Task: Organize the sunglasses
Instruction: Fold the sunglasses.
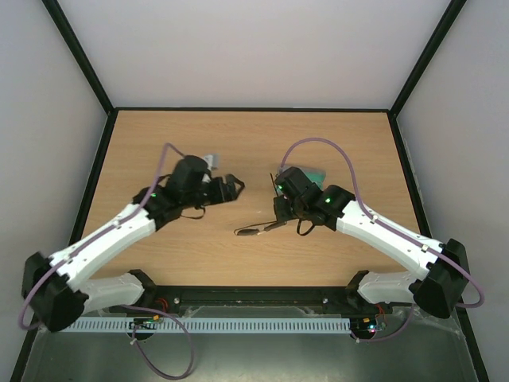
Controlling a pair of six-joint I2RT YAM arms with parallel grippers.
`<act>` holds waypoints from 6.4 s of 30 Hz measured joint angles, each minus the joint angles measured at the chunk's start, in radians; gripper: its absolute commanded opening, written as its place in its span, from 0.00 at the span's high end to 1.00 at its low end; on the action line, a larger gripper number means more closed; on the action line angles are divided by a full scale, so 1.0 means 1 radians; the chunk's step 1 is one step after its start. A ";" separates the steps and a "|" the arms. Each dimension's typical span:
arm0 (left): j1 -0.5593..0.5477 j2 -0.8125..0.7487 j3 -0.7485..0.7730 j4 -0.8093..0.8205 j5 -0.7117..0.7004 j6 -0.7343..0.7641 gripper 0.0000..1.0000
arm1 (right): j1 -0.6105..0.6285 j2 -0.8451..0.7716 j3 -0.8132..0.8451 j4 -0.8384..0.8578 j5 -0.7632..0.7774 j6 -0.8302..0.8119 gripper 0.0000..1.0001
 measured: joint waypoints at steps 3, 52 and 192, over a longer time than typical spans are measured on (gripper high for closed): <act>0.086 -0.109 -0.002 0.008 -0.004 -0.024 0.07 | 0.000 0.000 0.000 0.010 0.012 0.012 0.99; 0.201 -0.605 -0.697 0.742 0.013 -0.494 0.01 | -0.067 0.211 0.061 0.336 -0.130 0.487 0.99; 0.194 -0.245 -0.399 0.675 0.602 -0.212 0.40 | -0.048 -0.052 0.013 0.060 -0.196 0.271 0.94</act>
